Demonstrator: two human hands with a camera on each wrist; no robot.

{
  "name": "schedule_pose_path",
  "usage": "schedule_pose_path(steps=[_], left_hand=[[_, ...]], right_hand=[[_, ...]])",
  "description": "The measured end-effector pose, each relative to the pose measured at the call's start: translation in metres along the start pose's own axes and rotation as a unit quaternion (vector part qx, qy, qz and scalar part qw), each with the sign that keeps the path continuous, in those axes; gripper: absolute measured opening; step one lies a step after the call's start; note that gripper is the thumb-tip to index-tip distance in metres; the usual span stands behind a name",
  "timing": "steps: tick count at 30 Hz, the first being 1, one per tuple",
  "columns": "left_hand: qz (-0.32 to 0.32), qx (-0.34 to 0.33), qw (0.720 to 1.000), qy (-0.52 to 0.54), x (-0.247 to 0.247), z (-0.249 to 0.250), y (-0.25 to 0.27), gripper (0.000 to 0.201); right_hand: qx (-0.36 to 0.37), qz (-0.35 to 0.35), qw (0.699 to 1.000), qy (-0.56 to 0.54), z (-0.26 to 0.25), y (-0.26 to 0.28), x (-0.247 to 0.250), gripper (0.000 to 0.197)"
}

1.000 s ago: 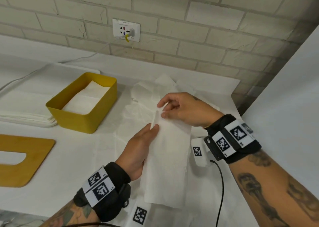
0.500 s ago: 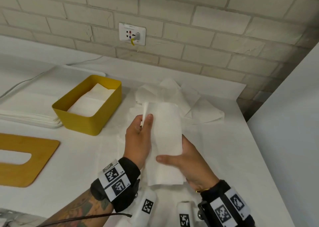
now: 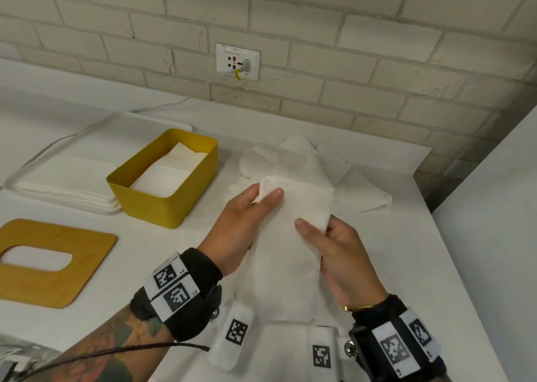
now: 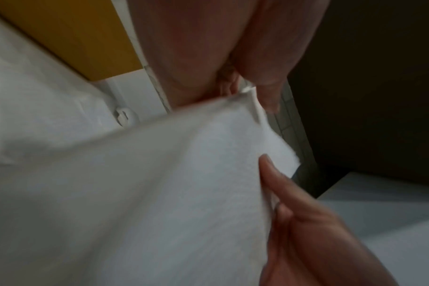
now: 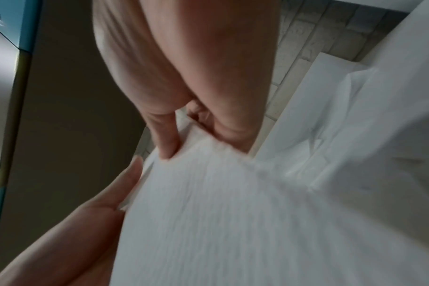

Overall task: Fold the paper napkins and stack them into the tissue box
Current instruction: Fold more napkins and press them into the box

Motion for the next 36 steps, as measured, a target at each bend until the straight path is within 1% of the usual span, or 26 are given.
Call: schedule_pose_path(steps=[2,4,7,10,13,17,18,20,21,22,24,25,26,28,30,32,34,36], left_hand=[[-0.033,0.024,0.998,-0.046,0.006,-0.01,0.006,0.034],[-0.043,0.042,0.995,-0.085,0.014,-0.018,0.013,0.029],[-0.032,0.05,0.992,-0.115,0.025,-0.025,0.022,0.019],[0.0,0.045,0.986,-0.159,0.04,-0.02,0.03,0.023],[0.05,0.03,0.979,-0.196,0.067,-0.002,0.039,0.028],[0.164,-0.013,0.959,-0.23,0.11,0.034,0.057,0.041],[0.191,-0.03,0.953,-0.234,0.122,0.044,0.06,0.042],[0.237,-0.065,0.939,-0.24,0.145,0.064,0.06,0.036],[0.258,-0.081,0.93,-0.248,0.156,0.073,0.058,0.031],[0.282,-0.095,0.916,-0.27,0.167,0.08,0.053,0.026],[0.323,-0.105,0.874,-0.348,0.185,0.089,0.04,0.025],[0.332,-0.098,0.855,-0.386,0.193,0.091,0.033,0.029],[0.335,-0.087,0.844,-0.409,0.2,0.092,0.025,0.033],[0.323,-0.059,0.84,-0.431,0.212,0.092,0.011,0.034],[0.307,-0.022,0.826,-0.472,0.22,0.09,-0.001,0.03],[0.288,0.009,0.795,-0.533,0.223,0.086,-0.011,0.03],[0.275,0.028,0.754,-0.596,0.221,0.086,-0.018,0.028],[0.258,0.05,0.719,-0.644,0.219,0.087,-0.024,0.026]], right_hand=[[0.024,0.039,0.999,-0.004,-0.005,-0.008,0.0,0.026],[0.034,0.066,0.997,-0.017,-0.008,-0.015,0.002,0.022],[0.036,0.08,0.996,-0.024,-0.014,-0.028,0.003,0.019],[0.023,0.06,0.998,-0.015,-0.016,-0.044,-0.005,0.017],[0.02,0.042,0.999,-0.008,-0.017,-0.066,-0.017,0.014],[0.032,-0.001,0.998,0.05,-0.019,-0.105,-0.052,0.011],[0.038,-0.008,0.997,0.067,-0.02,-0.115,-0.064,0.011],[0.061,-0.019,0.992,0.106,-0.021,-0.137,-0.089,0.009],[0.074,-0.022,0.988,0.13,-0.021,-0.149,-0.102,0.008],[0.085,-0.023,0.984,0.157,-0.02,-0.161,-0.114,0.008],[0.097,-0.021,0.974,0.204,-0.014,-0.185,-0.138,0.007],[0.1,-0.021,0.967,0.235,-0.009,-0.197,-0.149,0.006],[0.102,-0.028,0.956,0.274,-0.004,-0.207,-0.159,0.006],[0.1,-0.051,0.927,0.357,0.004,-0.224,-0.176,0.012],[0.082,-0.072,0.899,0.425,0.013,-0.237,-0.189,0.023],[0.063,-0.093,0.87,0.48,0.024,-0.244,-0.197,0.024],[0.043,-0.111,0.838,0.533,0.034,-0.246,-0.203,0.022],[0.033,-0.114,0.807,0.579,0.043,-0.245,-0.207,0.021]])
Point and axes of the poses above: each hand's wrist, its own y-axis away from the middle knuckle, its own x-axis out of the back of the hand, z = x × y, the point moved 1 cm from there along -y, towards the middle knuckle, and after that the axes turned 15 degrees about x, right-handed, at the moved point
